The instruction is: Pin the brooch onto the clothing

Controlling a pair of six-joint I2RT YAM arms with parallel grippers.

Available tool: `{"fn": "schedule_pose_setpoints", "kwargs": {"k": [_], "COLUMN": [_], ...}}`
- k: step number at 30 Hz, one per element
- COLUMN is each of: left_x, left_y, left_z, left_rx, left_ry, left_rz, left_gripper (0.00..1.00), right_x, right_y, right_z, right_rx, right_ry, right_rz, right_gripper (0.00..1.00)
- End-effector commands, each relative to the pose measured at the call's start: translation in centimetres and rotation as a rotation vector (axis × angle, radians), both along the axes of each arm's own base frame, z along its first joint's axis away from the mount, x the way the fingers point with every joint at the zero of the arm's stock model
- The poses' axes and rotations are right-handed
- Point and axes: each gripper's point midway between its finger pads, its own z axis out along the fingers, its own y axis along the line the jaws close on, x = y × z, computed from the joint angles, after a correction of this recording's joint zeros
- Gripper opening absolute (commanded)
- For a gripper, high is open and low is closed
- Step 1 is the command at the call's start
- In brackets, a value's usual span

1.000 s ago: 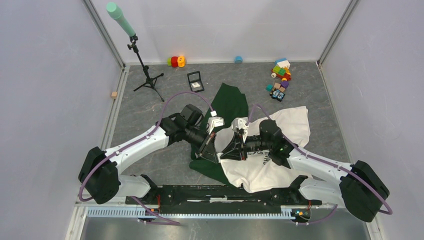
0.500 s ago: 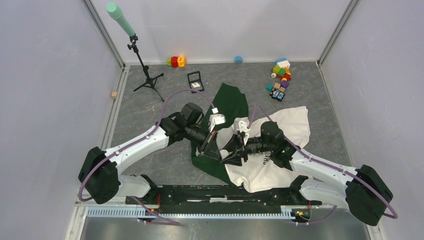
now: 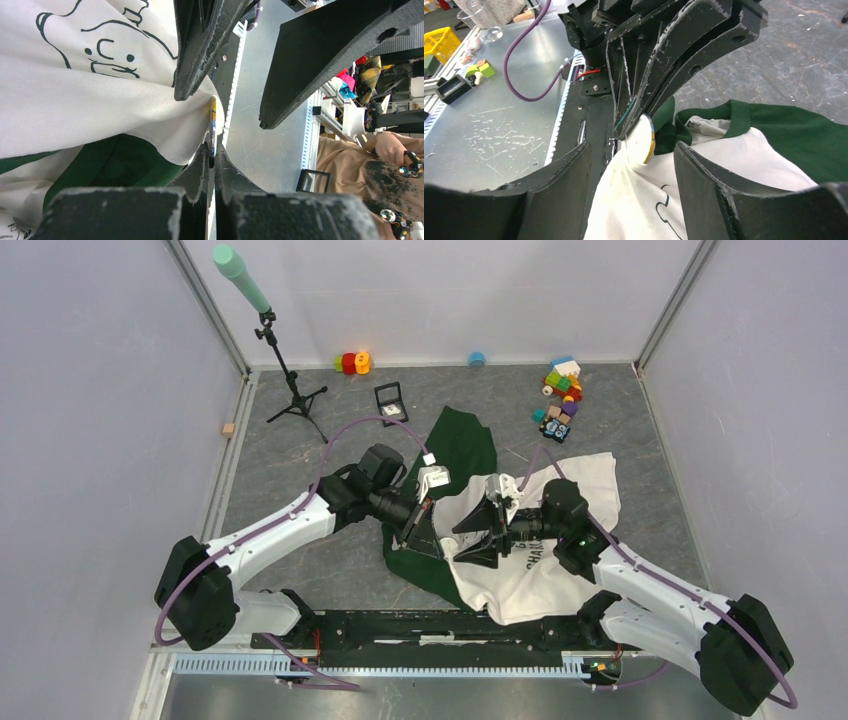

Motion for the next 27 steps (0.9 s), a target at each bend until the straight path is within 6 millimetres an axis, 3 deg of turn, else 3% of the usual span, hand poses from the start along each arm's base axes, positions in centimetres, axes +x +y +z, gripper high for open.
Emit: {"fn": "schedule_pose_setpoints", "kwargs": {"k": [1,12,27], "left_x": [0.3,0.3,0.3], "left_y": [-0.5,-0.6,-0.7], "left_z": [2.3,2.1,2.1], "left_rx": [-0.084,-0.080,-0.081], "left_ry": [-0.080,-0.074,-0.065], "left_rz": [-0.030,-0.031,-0.038], "left_gripper": [0.02,0.02,0.02], "right_x": [-0.9,-1.1,-0.2], "right_y": [0.1,0.6,1.5], "right_z": [-0.1,-0.3,-1.1], "right_rx": [0.015,0.054,0.034], "right_ry": [0.017,0.086,0.124], "right_rz": [0.065,0.087,0.060], "right_gripper": [0.64,0.41,0.24]}}
